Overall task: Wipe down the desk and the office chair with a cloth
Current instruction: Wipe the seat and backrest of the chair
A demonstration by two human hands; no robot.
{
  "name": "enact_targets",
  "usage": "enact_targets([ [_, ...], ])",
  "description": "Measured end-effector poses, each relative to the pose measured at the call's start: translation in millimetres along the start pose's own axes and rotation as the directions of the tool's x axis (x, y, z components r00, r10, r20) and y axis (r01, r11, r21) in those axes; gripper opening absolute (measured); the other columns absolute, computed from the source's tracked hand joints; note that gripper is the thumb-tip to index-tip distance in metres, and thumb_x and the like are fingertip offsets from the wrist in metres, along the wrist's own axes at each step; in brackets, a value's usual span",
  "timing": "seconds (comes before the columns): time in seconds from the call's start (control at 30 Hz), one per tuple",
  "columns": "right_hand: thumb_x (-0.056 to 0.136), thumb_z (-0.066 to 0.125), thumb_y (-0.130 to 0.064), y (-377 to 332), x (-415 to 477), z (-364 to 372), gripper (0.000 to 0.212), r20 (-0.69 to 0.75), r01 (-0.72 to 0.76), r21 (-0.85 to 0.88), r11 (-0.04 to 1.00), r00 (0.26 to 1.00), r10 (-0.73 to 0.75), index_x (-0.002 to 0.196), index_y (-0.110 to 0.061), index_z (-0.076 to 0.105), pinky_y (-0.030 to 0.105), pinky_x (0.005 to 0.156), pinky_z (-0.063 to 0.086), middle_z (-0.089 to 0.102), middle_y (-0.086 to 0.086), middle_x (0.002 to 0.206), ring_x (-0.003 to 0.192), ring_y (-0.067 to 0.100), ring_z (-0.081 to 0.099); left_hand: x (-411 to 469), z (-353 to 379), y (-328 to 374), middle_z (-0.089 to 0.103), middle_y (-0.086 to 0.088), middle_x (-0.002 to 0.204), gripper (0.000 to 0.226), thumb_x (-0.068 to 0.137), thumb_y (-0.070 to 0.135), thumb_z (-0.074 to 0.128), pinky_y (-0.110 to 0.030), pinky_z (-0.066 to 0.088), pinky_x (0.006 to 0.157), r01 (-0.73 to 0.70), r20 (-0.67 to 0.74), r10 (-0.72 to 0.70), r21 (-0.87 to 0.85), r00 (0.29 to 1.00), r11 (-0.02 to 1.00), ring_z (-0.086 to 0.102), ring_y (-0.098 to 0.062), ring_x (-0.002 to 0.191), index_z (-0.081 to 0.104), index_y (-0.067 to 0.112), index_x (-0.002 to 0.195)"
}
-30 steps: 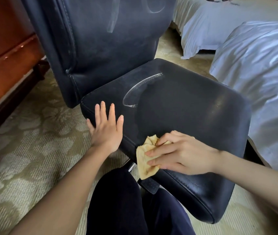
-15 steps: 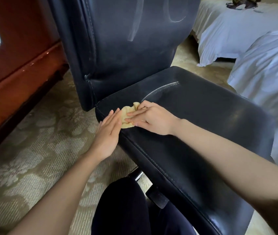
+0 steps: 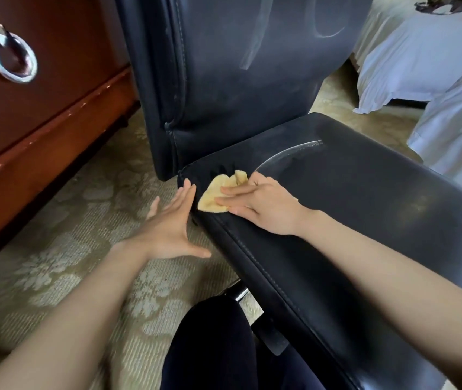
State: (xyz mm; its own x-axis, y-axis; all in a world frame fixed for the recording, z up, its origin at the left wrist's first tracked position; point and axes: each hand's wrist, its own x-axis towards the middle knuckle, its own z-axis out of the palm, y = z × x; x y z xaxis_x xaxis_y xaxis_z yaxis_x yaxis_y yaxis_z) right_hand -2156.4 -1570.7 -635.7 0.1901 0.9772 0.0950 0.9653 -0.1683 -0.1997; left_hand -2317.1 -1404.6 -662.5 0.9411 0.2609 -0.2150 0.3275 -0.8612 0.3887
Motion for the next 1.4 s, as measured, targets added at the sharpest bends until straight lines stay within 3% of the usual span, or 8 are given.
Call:
enact_targets([
  [0.27, 0.096, 0.049, -0.037, -19.1, -77.6, -9.7, 0.028, 0.069, 0.163, -0.034, 0.986, 0.985, -0.160, 0.120, -0.037, 0.063, 0.039, 0.082, 0.044, 0.050, -0.023, 0.135, 0.090, 0.017, 0.045, 0.3, 2.7, 4.6, -0.037, 0.009, 0.146, 0.107, 0.088, 0.024, 0.066, -0.036, -0.006, 0.116, 0.000, -0.044, 0.004, 0.090, 0.999, 0.996, -0.012, -0.009, 0.145, -0.023, 0.021, 0.147],
  [0.43, 0.095, 0.047, -0.038, -16.1, -86.1, -15.8, 0.029, 0.073, 0.347, -0.152, 0.926, 0.938, -0.339, 0.115, -0.034, 0.067, 0.033, 0.075, 0.047, 0.059, -0.019, 0.126, 0.090, 0.018, 0.055, -1.9, 2.5, 4.7, -0.025, 0.007, 0.155, 0.110, 0.081, 0.005, 0.068, -0.036, -0.003, 0.118, -0.007, -0.086, 0.016, 0.106, 0.996, 0.994, -0.007, -0.007, 0.145, -0.015, 0.022, 0.150],
  [0.6, 0.092, 0.054, -0.035, -15.7, -49.0, -13.9, 0.026, 0.056, 0.340, -0.247, 0.907, 0.940, -0.337, 0.114, -0.034, 0.067, 0.028, 0.075, 0.041, 0.060, -0.017, 0.125, 0.085, 0.018, 0.054, 0.6, -7.0, -6.5, -0.019, 0.016, 0.153, 0.108, 0.078, -0.014, 0.060, -0.026, -0.002, 0.115, -0.050, -0.056, 0.052, 0.035, 0.997, 0.998, 0.001, -0.006, 0.145, -0.008, 0.027, 0.151],
  [0.83, 0.099, 0.042, -0.037, -12.5, 22.3, -3.7, 0.033, 0.117, 0.206, -0.194, 0.959, 0.976, -0.186, 0.130, -0.037, 0.055, 0.030, 0.093, 0.031, 0.042, -0.018, 0.143, 0.096, 0.004, 0.022, -2.4, -6.8, -8.1, -0.020, 0.021, 0.150, 0.092, 0.093, 0.012, 0.057, -0.042, 0.006, 0.120, 0.004, 0.033, 0.004, -0.254, 0.999, 0.967, 0.000, -0.016, 0.147, -0.013, 0.034, 0.148],
  [0.93, 0.100, 0.036, -0.039, -11.1, 46.2, 4.2, 0.036, 0.109, 0.144, -0.212, 0.966, 0.986, -0.123, 0.134, -0.039, 0.048, 0.033, 0.096, 0.032, 0.037, -0.017, 0.147, 0.110, 0.014, 0.033, -11.0, 4.2, -10.4, -0.025, 0.012, 0.153, 0.088, 0.097, 0.019, 0.051, -0.040, 0.003, 0.120, 0.060, -0.031, -0.074, -0.318, 0.997, 0.946, -0.009, -0.017, 0.146, -0.019, 0.031, 0.148],
  [1.03, 0.102, 0.027, -0.040, -8.7, 77.7, 8.3, 0.040, 0.086, 0.017, -0.264, 0.964, 0.996, 0.006, 0.141, -0.039, 0.036, 0.037, 0.100, 0.031, 0.031, -0.011, 0.151, 0.124, 0.023, 0.030, -20.2, 5.7, -12.6, -0.031, 0.011, 0.152, 0.085, 0.097, 0.020, 0.050, -0.037, 0.004, 0.120, 0.065, -0.069, -0.087, -0.277, 0.994, 0.959, -0.011, -0.012, 0.145, -0.017, 0.031, 0.148],
  [1.17, 0.102, 0.025, -0.036, -12.3, 104.5, 13.5, 0.039, 0.043, -0.158, -0.263, 0.952, 0.984, 0.175, 0.140, -0.040, 0.035, 0.042, 0.095, 0.035, 0.039, -0.005, 0.144, 0.118, 0.027, 0.033, -28.9, -1.4, -12.8, -0.028, 0.008, 0.153, 0.080, 0.099, 0.021, 0.045, -0.035, -0.005, 0.119, 0.081, -0.109, -0.102, -0.183, 0.989, 0.980, -0.015, -0.009, 0.143, -0.017, 0.028, 0.148],
  [1.4, 0.101, 0.027, -0.040, -14.6, 68.4, 15.3, 0.041, 0.082, -0.033, -0.194, 0.980, 0.995, 0.049, 0.142, -0.044, 0.032, 0.045, 0.100, 0.029, 0.024, -0.014, 0.154, 0.133, 0.025, 0.022, -22.2, -21.3, -1.6, -0.022, 0.002, 0.156, 0.080, 0.098, 0.021, 0.048, -0.032, -0.006, 0.117, 0.099, -0.179, -0.118, -0.115, 0.977, 0.988, -0.017, -0.011, 0.144, -0.011, 0.020, 0.151],
])
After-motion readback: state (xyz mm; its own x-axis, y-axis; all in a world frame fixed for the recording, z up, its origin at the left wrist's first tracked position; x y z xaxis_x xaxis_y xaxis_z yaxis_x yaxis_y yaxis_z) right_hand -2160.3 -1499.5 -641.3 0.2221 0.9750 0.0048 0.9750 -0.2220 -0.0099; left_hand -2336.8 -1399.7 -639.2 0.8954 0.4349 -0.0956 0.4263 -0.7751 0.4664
